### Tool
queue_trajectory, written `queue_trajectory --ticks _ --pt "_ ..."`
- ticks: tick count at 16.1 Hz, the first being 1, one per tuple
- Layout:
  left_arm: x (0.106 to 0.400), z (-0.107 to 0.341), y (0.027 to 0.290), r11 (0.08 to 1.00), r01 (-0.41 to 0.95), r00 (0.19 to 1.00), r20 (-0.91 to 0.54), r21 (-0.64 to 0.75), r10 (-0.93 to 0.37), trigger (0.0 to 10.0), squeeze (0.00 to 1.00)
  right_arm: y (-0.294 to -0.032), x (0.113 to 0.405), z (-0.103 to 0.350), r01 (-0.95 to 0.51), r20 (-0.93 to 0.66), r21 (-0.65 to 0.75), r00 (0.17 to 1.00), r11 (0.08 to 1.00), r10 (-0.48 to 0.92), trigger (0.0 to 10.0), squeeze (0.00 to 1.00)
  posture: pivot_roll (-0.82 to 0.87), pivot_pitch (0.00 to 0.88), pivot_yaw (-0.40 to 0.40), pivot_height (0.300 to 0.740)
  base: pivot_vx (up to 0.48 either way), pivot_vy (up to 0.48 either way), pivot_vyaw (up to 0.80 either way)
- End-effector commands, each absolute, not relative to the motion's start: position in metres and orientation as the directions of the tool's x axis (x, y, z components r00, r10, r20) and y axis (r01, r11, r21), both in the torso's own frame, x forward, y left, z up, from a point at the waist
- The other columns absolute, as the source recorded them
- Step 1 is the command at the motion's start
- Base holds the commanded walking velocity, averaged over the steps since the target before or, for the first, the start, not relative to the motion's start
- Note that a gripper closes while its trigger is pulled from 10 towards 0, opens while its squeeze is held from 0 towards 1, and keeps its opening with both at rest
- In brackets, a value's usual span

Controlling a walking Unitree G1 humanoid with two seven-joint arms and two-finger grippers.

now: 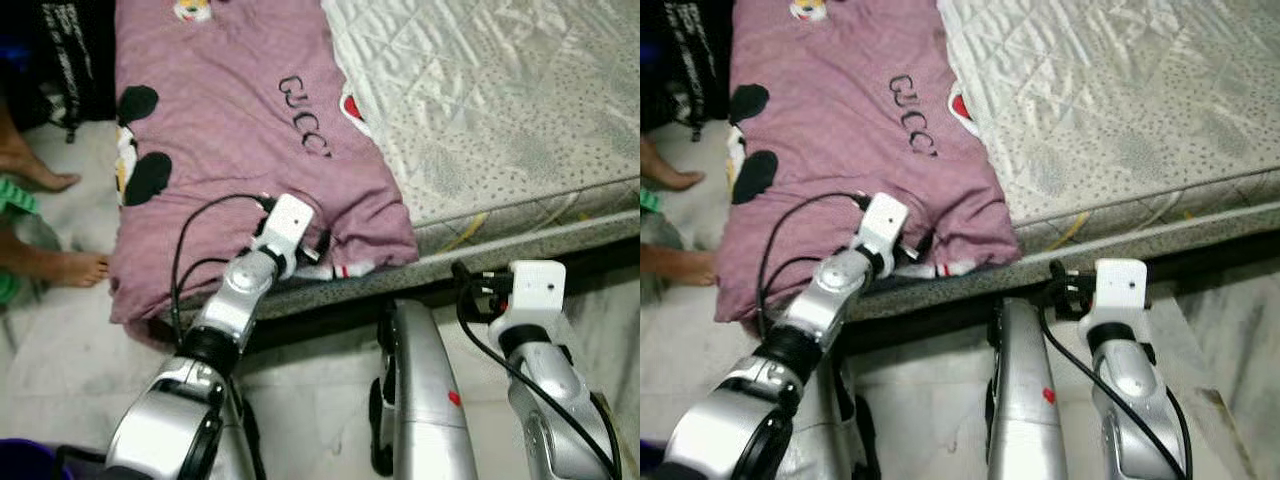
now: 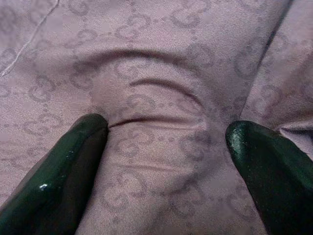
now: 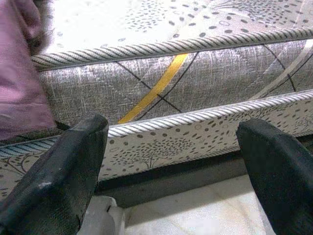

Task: Clean up the room

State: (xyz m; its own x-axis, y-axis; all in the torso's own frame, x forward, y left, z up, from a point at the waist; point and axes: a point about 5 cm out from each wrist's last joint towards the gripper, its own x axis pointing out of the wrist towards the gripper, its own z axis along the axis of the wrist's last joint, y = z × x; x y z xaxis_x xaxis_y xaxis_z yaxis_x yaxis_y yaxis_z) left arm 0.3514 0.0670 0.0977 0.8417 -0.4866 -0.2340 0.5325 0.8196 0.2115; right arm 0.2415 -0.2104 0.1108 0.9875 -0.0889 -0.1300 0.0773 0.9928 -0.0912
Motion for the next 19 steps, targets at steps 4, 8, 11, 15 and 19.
queue_trajectory --ticks 4,8,11,15,19 --pt "0.3 0.04 0.021 0.571 0.791 0.6 -0.461 0.221 -0.654 10.0 0.0 -0.21 0.239 0.112 0.085 -0.136 -0.087 0.986 0.993 -0.096 10.0 0.0 -0.12 0.207 0.03 0.485 0.0 0.0 0.0" --pt "0.283 0.049 0.006 0.494 0.818 0.574 -0.348 0.295 -0.741 10.0 0.0 -0.208 0.245 0.114 0.076 -0.126 -0.081 0.988 0.994 -0.086 10.0 0.0 -0.11 0.202 0.023 0.485 0.0 0.0 0.0" --pt "0.287 0.068 0.013 0.555 0.719 0.67 -0.207 0.418 -0.712 10.0 0.0 -0.206 0.247 0.114 0.073 -0.123 -0.077 0.989 0.994 -0.082 10.0 0.0 -0.1 0.198 0.02 0.485 0.0 0.0 0.0" --pt "0.286 0.101 0.008 0.527 0.683 0.633 -0.051 0.505 -0.772 10.0 0.0 -0.203 0.252 0.115 0.075 -0.108 -0.069 0.991 0.995 -0.082 10.0 0.0 -0.08 0.186 0.021 0.485 0.0 0.0 0.0" --pt "0.299 0.132 0.007 0.626 0.632 0.671 0.083 0.457 -0.737 10.0 0.0 -0.2 0.254 0.117 0.076 -0.096 -0.061 0.992 0.995 -0.082 10.0 0.0 -0.08 0.181 0.029 0.485 0.0 0.0 0.0"
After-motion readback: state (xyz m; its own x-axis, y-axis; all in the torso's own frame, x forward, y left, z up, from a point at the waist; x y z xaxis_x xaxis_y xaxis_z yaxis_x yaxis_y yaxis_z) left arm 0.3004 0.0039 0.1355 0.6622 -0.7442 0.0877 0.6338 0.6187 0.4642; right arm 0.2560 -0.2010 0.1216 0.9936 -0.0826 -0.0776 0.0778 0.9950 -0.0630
